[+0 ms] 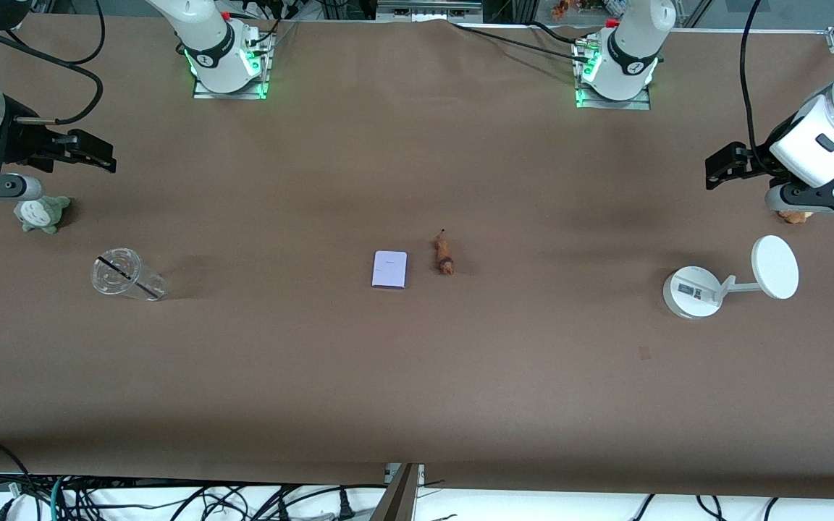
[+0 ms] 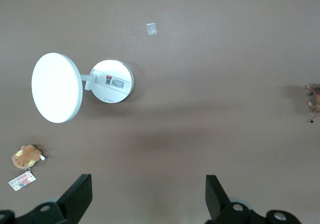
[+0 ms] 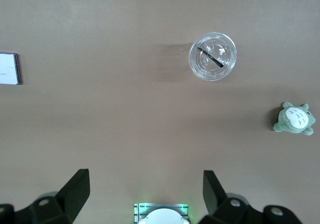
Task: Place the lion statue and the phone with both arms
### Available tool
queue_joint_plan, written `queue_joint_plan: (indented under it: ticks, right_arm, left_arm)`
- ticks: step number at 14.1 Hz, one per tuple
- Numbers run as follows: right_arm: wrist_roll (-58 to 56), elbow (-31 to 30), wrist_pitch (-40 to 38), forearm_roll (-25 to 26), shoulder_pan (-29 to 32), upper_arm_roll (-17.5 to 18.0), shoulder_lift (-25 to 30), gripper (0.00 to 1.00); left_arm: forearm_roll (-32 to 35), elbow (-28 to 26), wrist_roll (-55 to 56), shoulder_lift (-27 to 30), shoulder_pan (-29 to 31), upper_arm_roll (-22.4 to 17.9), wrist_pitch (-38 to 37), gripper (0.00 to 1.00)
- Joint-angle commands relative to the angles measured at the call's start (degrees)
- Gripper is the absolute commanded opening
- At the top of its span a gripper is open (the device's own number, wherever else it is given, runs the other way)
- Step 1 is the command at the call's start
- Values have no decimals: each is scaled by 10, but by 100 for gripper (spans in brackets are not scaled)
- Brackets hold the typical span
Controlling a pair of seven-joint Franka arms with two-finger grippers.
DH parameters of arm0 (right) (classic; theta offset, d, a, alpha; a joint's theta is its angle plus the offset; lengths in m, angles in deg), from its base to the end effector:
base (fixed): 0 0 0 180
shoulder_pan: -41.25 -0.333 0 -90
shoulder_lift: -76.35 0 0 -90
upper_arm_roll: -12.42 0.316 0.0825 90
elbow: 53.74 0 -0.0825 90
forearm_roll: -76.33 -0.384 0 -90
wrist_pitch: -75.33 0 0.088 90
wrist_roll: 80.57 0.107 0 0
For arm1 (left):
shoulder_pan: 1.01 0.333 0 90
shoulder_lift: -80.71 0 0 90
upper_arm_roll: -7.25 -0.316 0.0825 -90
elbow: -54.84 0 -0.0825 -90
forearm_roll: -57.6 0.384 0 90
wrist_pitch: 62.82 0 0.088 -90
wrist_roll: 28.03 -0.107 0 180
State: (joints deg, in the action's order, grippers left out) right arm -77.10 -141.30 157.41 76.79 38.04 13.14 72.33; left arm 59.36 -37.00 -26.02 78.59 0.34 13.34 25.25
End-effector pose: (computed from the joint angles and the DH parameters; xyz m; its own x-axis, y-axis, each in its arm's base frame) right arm 0.5585 0.0372 0.5943 0.9864 0.0061 -0.1643 0.0090 -0.9998 0.0171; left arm 0.5579 -0.0418 0.5862 0.9938 -0.0465 -0.1014 -0.0498 -0.9983 -0.0303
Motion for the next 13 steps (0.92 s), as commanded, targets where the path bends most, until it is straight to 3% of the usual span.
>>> queue_joint_plan:
  ticks: [1,13]
  right_arm:
    - [1,17,-13,-9,-6,-5,-7,100]
    - [-1,18,-8,-7,-6,-4,-16,100]
  left_arm:
    - [10,-5,-11,9,3,2,-5,100]
    - [9,-5,-11,8,2,3,-12,100]
